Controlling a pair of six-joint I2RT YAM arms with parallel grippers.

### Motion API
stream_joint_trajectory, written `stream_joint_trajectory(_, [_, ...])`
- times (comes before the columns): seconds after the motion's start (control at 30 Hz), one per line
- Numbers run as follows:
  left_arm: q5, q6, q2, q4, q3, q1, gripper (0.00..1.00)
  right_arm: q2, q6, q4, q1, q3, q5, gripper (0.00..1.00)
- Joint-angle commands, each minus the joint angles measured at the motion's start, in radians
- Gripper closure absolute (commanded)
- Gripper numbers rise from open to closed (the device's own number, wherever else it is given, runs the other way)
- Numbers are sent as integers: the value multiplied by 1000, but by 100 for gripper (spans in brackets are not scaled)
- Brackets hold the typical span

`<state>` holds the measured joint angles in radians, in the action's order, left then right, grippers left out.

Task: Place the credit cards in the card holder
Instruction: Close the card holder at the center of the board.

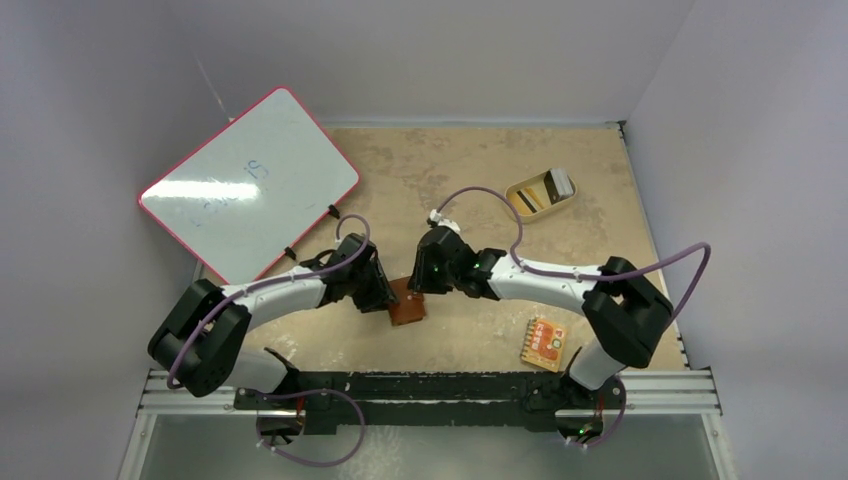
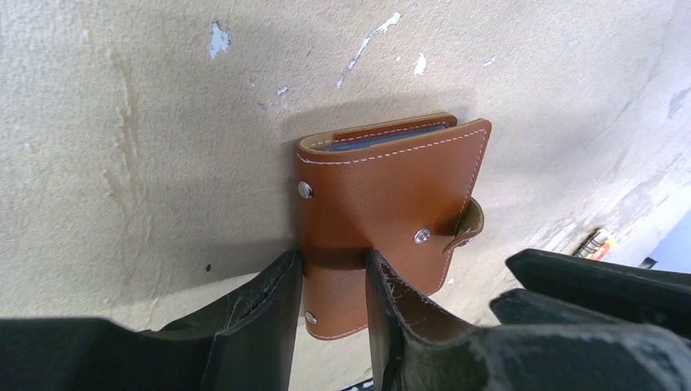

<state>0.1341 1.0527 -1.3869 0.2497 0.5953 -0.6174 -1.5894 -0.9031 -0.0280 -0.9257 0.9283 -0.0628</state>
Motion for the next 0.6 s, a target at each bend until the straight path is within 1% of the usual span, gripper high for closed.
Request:
stream_joint_trajectory(0.0, [10, 30, -2, -53, -34, -4, 66, -31, 13, -129, -24, 77, -103, 68])
stream_joint_trajectory(0.2, [9, 36, 10, -56, -41, -4, 66, -85, 12, -205, -42, 145, -162, 62])
stream_joint_trajectory(0.4, [9, 35, 12, -53, -43, -3, 66, -142, 14, -291, -55, 212, -226, 62])
stream_joint_trajectory(0.57, [8, 30, 12, -49, -43, -3, 66, -157, 13, -324, -69, 239, -251, 63])
